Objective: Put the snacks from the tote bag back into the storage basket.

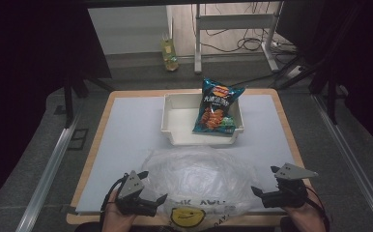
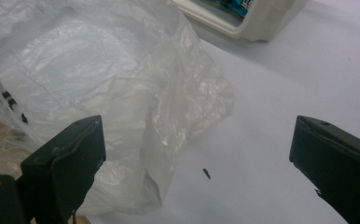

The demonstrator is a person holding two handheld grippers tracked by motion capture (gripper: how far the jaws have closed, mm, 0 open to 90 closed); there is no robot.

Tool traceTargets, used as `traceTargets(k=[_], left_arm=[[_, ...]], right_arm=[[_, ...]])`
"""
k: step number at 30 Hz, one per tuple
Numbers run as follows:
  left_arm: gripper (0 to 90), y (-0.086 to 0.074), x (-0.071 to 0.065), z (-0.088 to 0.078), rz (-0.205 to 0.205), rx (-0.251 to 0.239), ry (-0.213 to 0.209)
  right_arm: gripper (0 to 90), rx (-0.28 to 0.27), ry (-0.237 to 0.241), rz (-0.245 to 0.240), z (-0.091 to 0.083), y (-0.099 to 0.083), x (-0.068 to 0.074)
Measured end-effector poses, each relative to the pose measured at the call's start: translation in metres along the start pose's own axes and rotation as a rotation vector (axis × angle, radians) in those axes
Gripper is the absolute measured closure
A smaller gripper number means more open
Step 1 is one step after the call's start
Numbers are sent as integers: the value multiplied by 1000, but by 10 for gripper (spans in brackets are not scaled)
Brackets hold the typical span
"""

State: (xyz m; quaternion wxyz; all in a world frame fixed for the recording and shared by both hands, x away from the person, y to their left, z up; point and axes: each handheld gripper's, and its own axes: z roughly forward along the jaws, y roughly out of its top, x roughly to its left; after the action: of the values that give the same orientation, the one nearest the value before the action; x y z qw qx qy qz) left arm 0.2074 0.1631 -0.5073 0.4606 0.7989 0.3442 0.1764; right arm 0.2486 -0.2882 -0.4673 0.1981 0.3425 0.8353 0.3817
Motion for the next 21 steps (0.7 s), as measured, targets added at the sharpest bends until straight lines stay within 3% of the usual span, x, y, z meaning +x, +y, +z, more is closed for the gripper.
traceTargets(k=[21], left_arm=[[20,-5,7,5,-17,62,23]], right_arm=[[34,80,-67,25,5,-26,-13]])
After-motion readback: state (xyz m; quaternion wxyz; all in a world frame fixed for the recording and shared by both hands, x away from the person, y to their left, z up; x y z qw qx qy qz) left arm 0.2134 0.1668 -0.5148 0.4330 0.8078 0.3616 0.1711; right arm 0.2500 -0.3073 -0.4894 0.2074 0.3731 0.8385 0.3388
